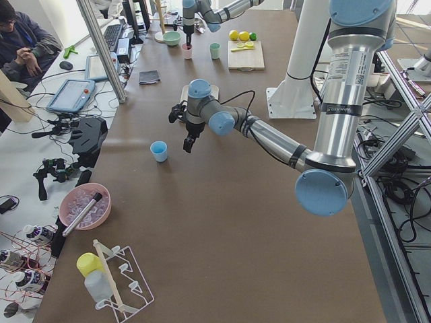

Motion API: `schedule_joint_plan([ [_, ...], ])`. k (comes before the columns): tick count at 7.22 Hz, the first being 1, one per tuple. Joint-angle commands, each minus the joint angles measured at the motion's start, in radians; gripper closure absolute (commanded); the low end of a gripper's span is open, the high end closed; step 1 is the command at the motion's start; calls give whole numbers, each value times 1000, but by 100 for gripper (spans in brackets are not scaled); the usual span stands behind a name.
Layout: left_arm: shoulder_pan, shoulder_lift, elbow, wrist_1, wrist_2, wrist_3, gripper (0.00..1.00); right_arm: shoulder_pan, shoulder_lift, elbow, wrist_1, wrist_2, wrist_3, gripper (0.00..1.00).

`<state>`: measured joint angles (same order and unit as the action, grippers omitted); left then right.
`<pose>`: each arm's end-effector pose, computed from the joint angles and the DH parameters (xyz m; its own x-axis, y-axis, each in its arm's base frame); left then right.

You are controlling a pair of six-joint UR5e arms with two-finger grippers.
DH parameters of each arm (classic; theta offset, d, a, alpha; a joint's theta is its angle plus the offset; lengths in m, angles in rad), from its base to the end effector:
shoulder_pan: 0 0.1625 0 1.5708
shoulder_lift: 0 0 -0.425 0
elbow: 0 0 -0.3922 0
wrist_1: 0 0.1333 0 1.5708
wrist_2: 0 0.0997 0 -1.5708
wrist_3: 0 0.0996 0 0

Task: Place all cups on tray

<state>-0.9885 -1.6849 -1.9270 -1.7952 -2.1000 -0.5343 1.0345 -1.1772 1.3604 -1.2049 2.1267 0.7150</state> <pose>0.2219 -0.4880 0.4092 0.6827 0.3141 -0.6598 -0.0870 0.9314 0.3534 -0.2769 -0.6239 0.5037 0.7308 -0.0258 0.6821 -0.0573 0.9934 0.0990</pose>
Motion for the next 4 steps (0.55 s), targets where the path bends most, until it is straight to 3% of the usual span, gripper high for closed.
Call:
schedule_joint_plan([
  [1, 1, -2, 37, -51, 0, -4, 2, -1, 68, 5, -4, 4, 158, 100],
  [4, 1, -2, 51, -67, 0, -4, 1, -127, 184, 32, -13, -14, 515, 100],
])
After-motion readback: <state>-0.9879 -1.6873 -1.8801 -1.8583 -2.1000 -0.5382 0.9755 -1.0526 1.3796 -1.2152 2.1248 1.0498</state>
